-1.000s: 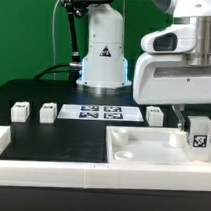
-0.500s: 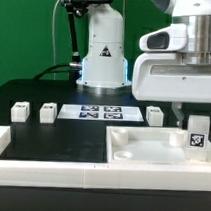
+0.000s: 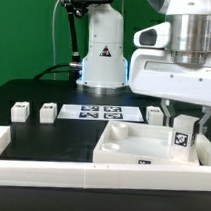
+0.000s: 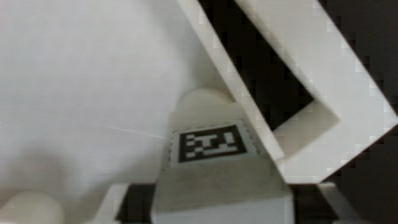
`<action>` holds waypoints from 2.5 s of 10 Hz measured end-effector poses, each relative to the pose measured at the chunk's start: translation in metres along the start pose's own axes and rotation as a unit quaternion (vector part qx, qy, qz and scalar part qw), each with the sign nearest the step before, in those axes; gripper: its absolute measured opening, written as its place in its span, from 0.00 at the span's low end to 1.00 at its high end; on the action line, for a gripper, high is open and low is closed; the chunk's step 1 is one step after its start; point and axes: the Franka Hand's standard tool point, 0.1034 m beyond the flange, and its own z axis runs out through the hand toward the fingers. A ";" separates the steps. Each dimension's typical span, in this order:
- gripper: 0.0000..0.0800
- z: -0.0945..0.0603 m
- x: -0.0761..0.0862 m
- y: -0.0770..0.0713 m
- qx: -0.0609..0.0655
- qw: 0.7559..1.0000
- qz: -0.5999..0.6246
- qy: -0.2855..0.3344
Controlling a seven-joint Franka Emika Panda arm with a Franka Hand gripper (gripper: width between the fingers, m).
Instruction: Assemble square table
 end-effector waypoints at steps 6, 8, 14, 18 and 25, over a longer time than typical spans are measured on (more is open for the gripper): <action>0.78 -0.013 -0.001 0.004 0.003 0.997 -0.083 0.004; 0.81 -0.023 -0.001 0.010 0.012 0.984 -0.177 0.001; 0.81 -0.030 -0.002 0.019 0.019 0.979 -0.203 0.003; 0.81 -0.031 -0.006 0.036 0.034 0.930 -0.365 0.023; 0.81 -0.021 -0.065 0.079 0.034 0.933 -0.358 0.018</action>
Offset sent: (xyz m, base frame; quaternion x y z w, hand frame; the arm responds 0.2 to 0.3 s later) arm -0.0128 0.0099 0.0092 0.0121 -0.0274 -0.0764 0.9966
